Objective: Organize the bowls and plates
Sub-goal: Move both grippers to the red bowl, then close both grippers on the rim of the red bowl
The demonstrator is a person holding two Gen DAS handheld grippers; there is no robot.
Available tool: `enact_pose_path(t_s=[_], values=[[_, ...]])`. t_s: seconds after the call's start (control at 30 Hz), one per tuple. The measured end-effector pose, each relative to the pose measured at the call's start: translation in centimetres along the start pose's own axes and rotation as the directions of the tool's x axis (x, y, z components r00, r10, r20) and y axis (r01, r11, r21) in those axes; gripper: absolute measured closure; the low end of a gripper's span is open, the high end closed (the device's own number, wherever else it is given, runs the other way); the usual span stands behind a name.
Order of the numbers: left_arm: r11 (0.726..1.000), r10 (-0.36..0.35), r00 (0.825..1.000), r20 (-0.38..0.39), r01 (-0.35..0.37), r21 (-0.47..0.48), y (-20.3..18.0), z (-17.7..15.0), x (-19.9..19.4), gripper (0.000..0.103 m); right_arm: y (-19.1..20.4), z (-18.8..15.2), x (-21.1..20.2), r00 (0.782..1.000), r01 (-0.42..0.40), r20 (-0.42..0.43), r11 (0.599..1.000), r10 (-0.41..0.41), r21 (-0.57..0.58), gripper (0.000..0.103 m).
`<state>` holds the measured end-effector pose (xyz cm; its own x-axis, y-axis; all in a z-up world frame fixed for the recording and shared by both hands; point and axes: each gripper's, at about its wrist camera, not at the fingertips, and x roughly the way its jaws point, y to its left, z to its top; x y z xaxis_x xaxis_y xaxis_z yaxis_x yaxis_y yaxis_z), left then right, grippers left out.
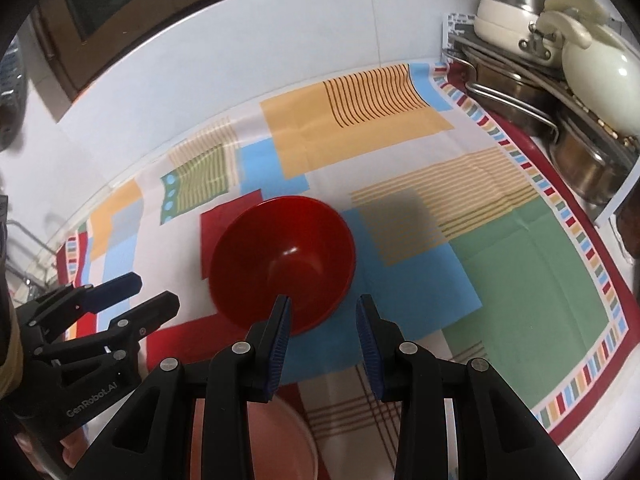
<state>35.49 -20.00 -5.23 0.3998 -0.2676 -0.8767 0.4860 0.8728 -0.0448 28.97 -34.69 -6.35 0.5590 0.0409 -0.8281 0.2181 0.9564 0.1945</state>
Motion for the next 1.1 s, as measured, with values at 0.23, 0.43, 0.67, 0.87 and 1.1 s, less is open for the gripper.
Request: enact_pose_path(t_s=[0.23, 0.43, 0.67, 0.87, 1.1], values=[[1.0, -0.018, 0.998, -0.052, 0.018, -0.006, 0.2, 1.6, 3.4, 0.056, -0.9, 1.2, 3.5, 0.998, -0.005, -0.066, 0.999, 0.007, 0.036, 0.069], [0.999, -0.041, 0.995, -0.089, 0.041, -0.002, 0.0, 2.7, 5.7, 0.056, -1.7, 1.8, 5.7, 0.994, -0.017, -0.107, 0.998, 0.024, 0.067, 0.069], [0.998, -0.057, 0.991, -0.125, 0.057, 0.001, -0.1, 3.3, 7.7, 0.067, -1.6, 2.2, 7.5, 0.99, -0.012, -0.138, 0.997, 0.022, 0.072, 0.075], [0.997, -0.073, 0.987, -0.144, 0.075, 0.009, -0.5, 3.4, 8.6, 0.078, -1.5, 2.3, 8.2, 0.988, -0.003, -0.151, 0.998, 0.014, 0.069, 0.084], [0.996, -0.069, 0.988, -0.14, 0.075, 0.041, -1.6, 3.4, 8.6, 0.09, -1.8, 2.5, 8.4, 0.987, -0.012, -0.16, 0.995, 0.028, 0.097, 0.091]])
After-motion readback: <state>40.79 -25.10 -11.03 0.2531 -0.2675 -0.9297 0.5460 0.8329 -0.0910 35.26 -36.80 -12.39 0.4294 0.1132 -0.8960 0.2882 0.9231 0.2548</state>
